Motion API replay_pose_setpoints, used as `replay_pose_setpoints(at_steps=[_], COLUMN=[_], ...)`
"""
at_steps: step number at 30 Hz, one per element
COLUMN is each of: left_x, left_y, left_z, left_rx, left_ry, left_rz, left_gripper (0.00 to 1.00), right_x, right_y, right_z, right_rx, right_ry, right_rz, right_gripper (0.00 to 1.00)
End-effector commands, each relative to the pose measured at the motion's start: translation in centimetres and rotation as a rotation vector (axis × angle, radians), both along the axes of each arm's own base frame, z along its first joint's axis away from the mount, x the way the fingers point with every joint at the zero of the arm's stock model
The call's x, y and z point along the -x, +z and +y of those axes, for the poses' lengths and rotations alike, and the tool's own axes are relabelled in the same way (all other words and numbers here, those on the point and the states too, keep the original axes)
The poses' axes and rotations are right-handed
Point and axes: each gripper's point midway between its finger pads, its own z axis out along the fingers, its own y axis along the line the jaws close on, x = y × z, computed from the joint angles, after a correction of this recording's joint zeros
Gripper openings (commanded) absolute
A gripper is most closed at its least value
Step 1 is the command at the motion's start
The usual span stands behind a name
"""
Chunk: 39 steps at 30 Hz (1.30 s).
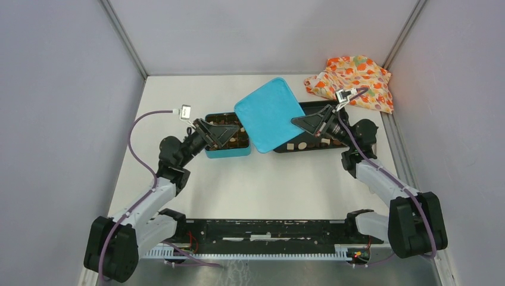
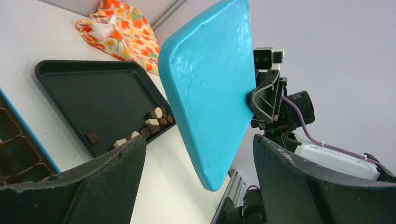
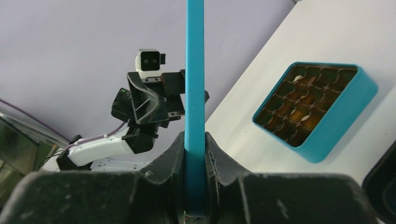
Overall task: Pack the chocolate
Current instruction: Pick up the box lid from the center of the board.
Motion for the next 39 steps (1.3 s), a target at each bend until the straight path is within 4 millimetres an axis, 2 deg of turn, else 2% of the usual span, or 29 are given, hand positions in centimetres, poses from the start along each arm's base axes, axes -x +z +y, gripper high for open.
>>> replay_pose_setpoints(at_steps=[1,6,11,17,19,20,24,26,31,35,39], left_x=[1.0,1.0,1.3,1.6,1.6,1.5,1.8,2.0,2.9,3.7,4.0], left_y=[1.6,1.7,2.6,3.1,2.8,2.6,2.7,2.7,1.9,1.5,2.0], left_z=[-1.7,-3.5,-4.8,-4.9,-4.9,-4.9,-4.8,-4.8,-5.3,-5.9,-6.1], left_rx=[0.054,0.050,0.062,0.064,0.035,0.014,-0.075,-0.117,-0.223,-0.274,-0.289], left_ry=[-0.078,-0.099,-0.122,-0.133,-0.131,-0.129,-0.148,-0.181,-0.297,-0.395,-0.453], left_rz=[-0.030,-0.019,-0.028,-0.036,-0.026,-0.023,-0.037,-0.034,-0.015,-0.013,-0.032], left_gripper=[0.87,0.79,0.59,0.15,0.04,0.02,0.02,0.02,0.02,0.02,0.02], right_x=[0.8,1.1,1.6,2.2,2.3,2.4,2.4,2.6,3.3,3.5,3.8], right_y=[1.8,1.8,1.3,1.4,1.4,1.6,2.2,2.6,2.8,2.4,2.1], right_z=[1.0,1.6,1.9,2.0,2.0,2.0,1.9,1.7,1.8,2.0,2.1], right_rx=[-0.075,-0.082,-0.079,-0.066,-0.053,-0.041,0.082,0.136,0.190,0.200,0.202], right_ry=[0.031,0.050,0.067,0.090,0.095,0.098,0.114,0.121,0.193,0.235,0.263], right_rz=[0.008,0.022,0.028,0.004,-0.016,-0.043,-0.215,-0.325,-0.425,-0.405,-0.390], right_gripper=[0.00,0.00,0.00,0.09,0.12,0.16,0.53,0.66,0.70,0.67,0.61])
